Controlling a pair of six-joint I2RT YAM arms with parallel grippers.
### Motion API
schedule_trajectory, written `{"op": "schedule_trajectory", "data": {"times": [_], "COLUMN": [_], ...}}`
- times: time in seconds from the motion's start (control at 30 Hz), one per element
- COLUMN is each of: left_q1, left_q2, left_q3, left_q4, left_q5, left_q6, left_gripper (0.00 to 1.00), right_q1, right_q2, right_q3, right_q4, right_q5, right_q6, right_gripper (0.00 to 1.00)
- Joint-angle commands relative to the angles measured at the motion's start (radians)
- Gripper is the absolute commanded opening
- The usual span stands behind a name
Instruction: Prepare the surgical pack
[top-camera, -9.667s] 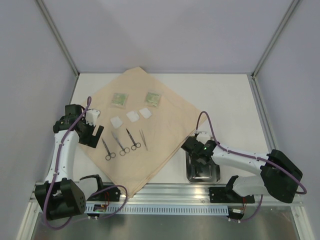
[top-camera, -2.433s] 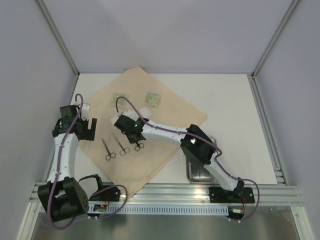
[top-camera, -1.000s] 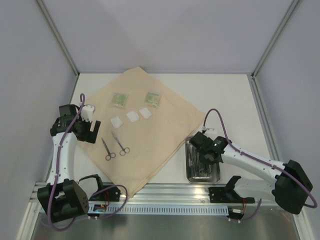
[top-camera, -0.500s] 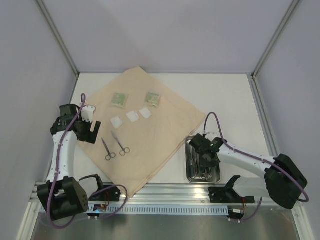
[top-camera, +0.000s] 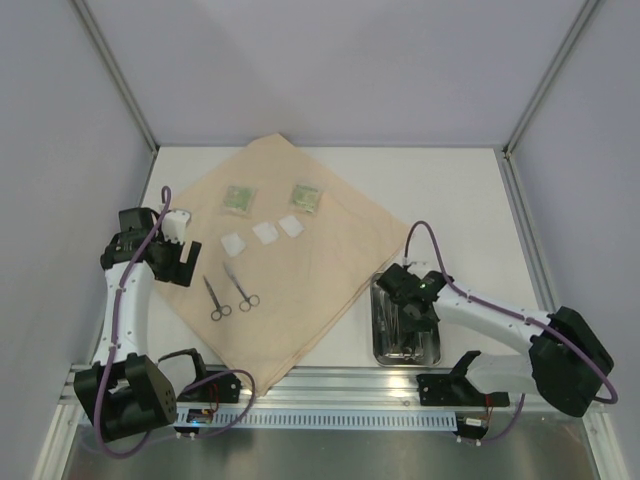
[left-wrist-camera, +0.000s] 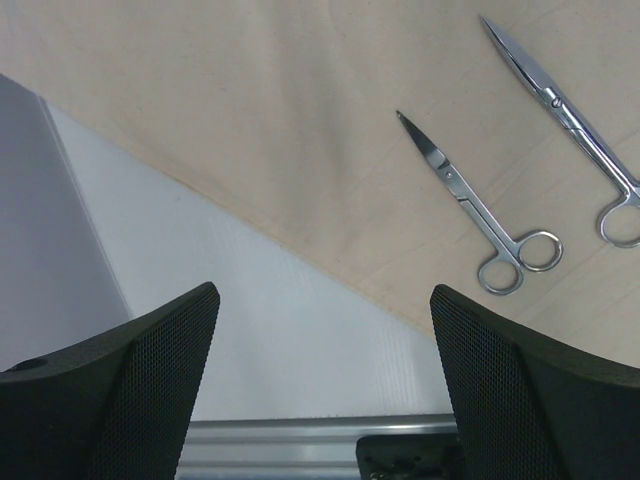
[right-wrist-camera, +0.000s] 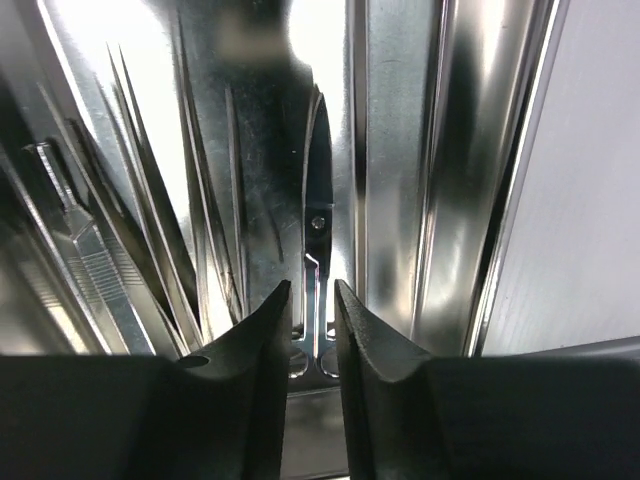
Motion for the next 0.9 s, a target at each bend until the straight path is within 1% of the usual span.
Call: {"op": "schedule_trajectory", "data": {"times": [0.0,0.03,0.07,0.17,0.2,0.23,0.3,0.37,0.4,0.43,0.47,0.5,0.53,0.63,0.67,0.7,0.73,0.77,0.8,0.87], "left_q1": [0.005,0.005,0.005,0.005,0.007,0.004,0.004,0.005,0.005,0.005,0.005,0.004,0.008,0.026,0.042,0.057,0.089,0.108,0.121,0.146], "left_q2": [-0.024,-0.022,-0.024,-0.011,-0.005,0.012,0.030,0.059,0.070,0.084,0.087,0.087,0.084,0.076,0.076,0.075,0.075,0.076,0.084,0.087], "left_q3": [0.039,0.039,0.038,0.035,0.035,0.033,0.025,0.009,0.004,-0.008,-0.016,-0.025,-0.047,-0.071,-0.074,-0.077,-0.080,-0.079,-0.081,-0.084], "left_q4": [-0.009,-0.009,-0.012,-0.009,-0.008,-0.008,-0.005,0.017,0.021,0.029,0.037,0.044,0.064,0.090,0.098,0.103,0.113,0.119,0.122,0.132], "left_q5": [0.003,0.002,0.000,-0.026,-0.052,-0.064,-0.090,-0.138,-0.180,-0.197,-0.226,-0.236,-0.244,-0.274,-0.270,-0.264,-0.257,-0.245,-0.239,-0.228], "left_q6": [0.016,0.014,0.014,0.008,0.002,0.002,0.008,0.011,0.014,0.017,0.022,0.028,0.034,0.045,0.048,0.051,0.057,0.062,0.063,0.071], "left_gripper": [0.96,0.96,0.96,0.97,0.97,0.97,0.97,0.97,0.97,0.97,0.97,0.97,0.98,0.98,0.98,0.98,0.98,0.98,0.98,0.98], "right_q1": [-0.003,-0.002,-0.003,0.000,0.007,0.014,0.046,0.073,0.101,0.115,0.141,0.153,0.174,0.196,0.211,0.219,0.225,0.239,0.247,0.270], "right_q2": [-0.032,-0.044,-0.050,-0.063,-0.061,-0.054,-0.008,0.054,0.128,0.169,0.257,0.302,0.345,0.526,0.564,0.644,0.681,0.715,0.791,0.860], "right_q3": [0.092,0.107,0.130,0.241,0.271,0.340,0.409,0.517,0.554,0.639,0.681,0.722,0.812,0.942,1.021,1.055,1.090,1.174,1.212,1.329], "right_q4": [-0.042,-0.065,-0.077,-0.114,-0.114,-0.097,-0.066,-0.007,0.028,0.041,0.055,0.070,0.079,0.105,0.115,0.137,0.144,0.148,0.153,0.153], "right_q5": [0.009,0.012,0.018,0.041,0.047,0.059,0.061,0.036,0.026,0.003,-0.008,-0.014,-0.020,-0.071,-0.080,-0.102,-0.112,-0.123,-0.144,-0.148], "right_q6": [-0.022,-0.026,-0.037,-0.058,-0.083,-0.094,-0.132,-0.166,-0.201,-0.222,-0.241,-0.276,-0.288,-0.339,-0.348,-0.361,-0.377,-0.384,-0.390,-0.413], "right_gripper": [0.27,0.29,0.34,0.41,0.42,0.42,0.43,0.45,0.45,0.47,0.47,0.48,0.48,0.48,0.48,0.47,0.46,0.45,0.43,0.42]}}
